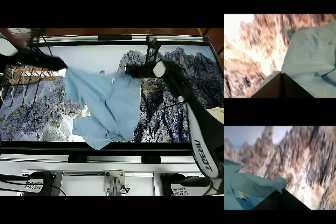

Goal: Fold the shirts.

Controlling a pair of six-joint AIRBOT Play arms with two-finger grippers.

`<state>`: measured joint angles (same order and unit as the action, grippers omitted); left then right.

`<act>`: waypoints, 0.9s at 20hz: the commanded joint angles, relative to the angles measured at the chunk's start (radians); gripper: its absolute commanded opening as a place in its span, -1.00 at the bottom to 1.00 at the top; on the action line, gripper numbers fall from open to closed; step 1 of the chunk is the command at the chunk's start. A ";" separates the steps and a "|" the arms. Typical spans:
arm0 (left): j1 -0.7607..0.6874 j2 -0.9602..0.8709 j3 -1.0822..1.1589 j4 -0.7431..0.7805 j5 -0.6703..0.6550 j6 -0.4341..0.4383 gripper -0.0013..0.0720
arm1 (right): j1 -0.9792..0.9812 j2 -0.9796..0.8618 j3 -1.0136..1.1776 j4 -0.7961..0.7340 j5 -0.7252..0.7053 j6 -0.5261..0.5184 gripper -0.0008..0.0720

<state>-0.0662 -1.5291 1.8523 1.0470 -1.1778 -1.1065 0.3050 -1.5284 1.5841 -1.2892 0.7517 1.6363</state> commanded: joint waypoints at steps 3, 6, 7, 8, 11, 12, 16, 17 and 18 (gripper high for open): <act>-0.003 0.244 0.225 0.000 0.072 0.080 -0.82 | 0.001 0.297 0.181 -0.071 -0.031 -0.043 -0.77; -0.003 0.391 0.112 0.008 -0.040 -0.007 -0.82 | 0.035 0.444 0.180 -0.051 0.076 0.005 -0.77; -0.003 0.416 0.063 0.022 -0.118 -0.056 -0.82 | 0.057 0.472 0.180 -0.050 0.169 0.040 -0.77; -0.003 0.430 0.010 0.033 -0.195 -0.096 -0.82 | 0.085 0.483 0.180 -0.052 0.288 0.064 -0.77; -0.016 0.438 -0.241 0.107 -0.277 -0.188 -0.82 | 0.185 0.455 0.112 -0.106 0.609 0.154 -0.77; -0.023 0.435 -0.357 0.142 -0.245 -0.203 -0.82 | 0.228 0.439 0.051 -0.148 0.662 0.188 -0.77; -0.029 0.432 -0.854 0.171 0.024 -0.351 -0.82 | 0.387 0.365 -0.275 -0.277 0.598 0.303 -0.77; -0.029 0.432 -0.942 0.154 0.049 -0.362 -0.71 | 0.406 0.337 -0.333 -0.277 0.586 0.312 -0.77; -0.028 0.432 -0.996 0.138 0.047 -0.361 -0.24 | 0.423 0.312 -0.377 -0.273 0.592 0.319 -0.77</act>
<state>-0.0921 -1.1011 1.1049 1.1919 -1.2240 -1.3922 0.6514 -1.1614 1.3693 -1.5139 1.3216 1.8885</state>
